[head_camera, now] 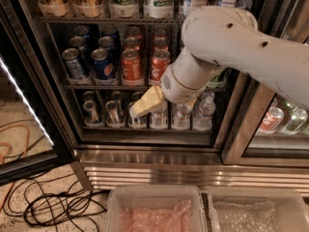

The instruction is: Pick coke can from middle shelf of fridge

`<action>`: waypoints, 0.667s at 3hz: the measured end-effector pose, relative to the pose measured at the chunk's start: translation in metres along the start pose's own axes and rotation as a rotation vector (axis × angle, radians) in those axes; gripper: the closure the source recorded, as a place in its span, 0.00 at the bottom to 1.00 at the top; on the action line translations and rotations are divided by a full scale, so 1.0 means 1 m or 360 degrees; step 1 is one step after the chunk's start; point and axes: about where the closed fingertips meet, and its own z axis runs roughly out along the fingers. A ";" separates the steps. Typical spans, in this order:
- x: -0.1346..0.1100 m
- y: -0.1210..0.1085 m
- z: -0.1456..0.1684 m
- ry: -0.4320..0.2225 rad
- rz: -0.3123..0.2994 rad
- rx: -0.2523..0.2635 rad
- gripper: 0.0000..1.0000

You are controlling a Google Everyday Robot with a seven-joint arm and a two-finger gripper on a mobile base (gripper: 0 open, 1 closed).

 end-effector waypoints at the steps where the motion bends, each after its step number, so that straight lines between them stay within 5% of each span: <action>1: -0.001 0.000 0.000 -0.0001 -0.0005 0.0009 0.00; 2: -0.002 0.000 0.007 -0.0020 0.0034 0.0016 0.00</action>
Offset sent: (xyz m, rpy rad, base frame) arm 0.0083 0.0047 -0.0148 0.0132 -0.0111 -0.0660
